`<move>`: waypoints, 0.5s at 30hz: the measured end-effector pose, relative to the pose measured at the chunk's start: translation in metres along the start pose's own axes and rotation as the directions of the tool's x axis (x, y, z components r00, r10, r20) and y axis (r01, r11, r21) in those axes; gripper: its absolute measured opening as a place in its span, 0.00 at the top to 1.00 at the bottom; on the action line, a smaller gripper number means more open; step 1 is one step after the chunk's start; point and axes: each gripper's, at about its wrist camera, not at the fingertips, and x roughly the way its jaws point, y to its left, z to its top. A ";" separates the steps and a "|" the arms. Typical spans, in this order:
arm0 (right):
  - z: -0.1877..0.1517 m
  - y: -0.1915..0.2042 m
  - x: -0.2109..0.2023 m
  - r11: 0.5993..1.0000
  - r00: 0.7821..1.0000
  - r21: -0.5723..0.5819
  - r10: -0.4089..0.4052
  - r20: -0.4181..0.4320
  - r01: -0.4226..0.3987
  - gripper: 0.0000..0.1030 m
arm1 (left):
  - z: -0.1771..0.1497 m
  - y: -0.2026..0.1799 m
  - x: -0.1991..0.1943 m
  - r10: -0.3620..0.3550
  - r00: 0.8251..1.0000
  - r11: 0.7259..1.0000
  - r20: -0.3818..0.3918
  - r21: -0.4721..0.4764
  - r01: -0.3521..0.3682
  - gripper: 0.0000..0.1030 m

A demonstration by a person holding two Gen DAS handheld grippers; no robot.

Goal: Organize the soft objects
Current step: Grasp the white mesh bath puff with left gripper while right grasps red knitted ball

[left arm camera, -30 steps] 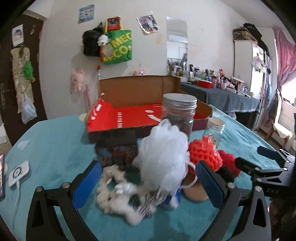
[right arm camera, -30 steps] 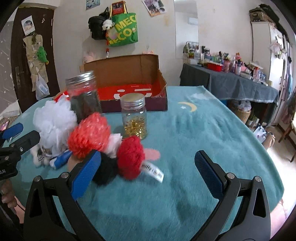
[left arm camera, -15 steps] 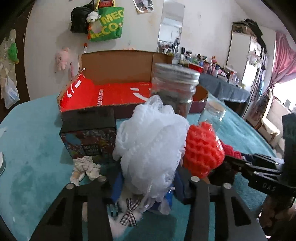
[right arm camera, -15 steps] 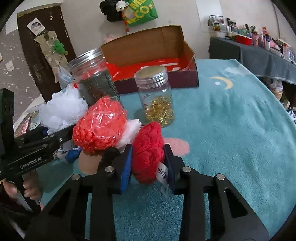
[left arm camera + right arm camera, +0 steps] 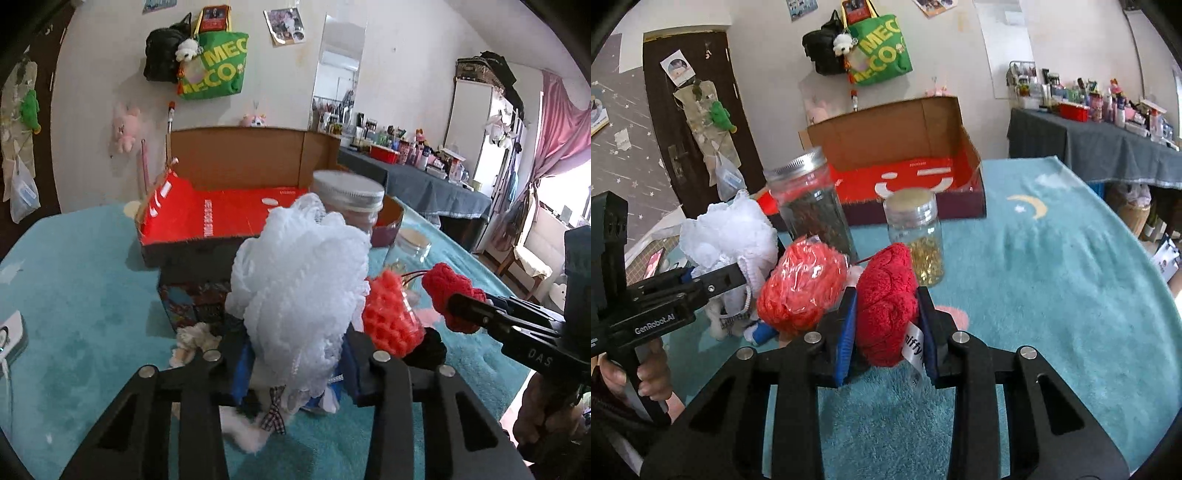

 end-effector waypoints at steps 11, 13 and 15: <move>0.026 0.003 -0.020 1.000 0.996 -0.024 -0.004 0.089 0.007 0.72 | 0.028 0.012 -0.017 0.026 0.998 1.000 0.059 0.013 -0.027 0.59; 0.036 0.003 -0.023 1.000 0.994 -0.028 -0.005 0.107 0.008 0.72 | 0.036 0.015 -0.018 0.032 0.997 0.999 0.066 0.015 -0.033 0.60; 0.045 0.002 -0.025 1.000 0.992 -0.028 -0.001 0.124 0.004 0.72 | 0.046 0.020 -0.017 0.035 0.997 0.999 0.074 0.020 -0.036 0.60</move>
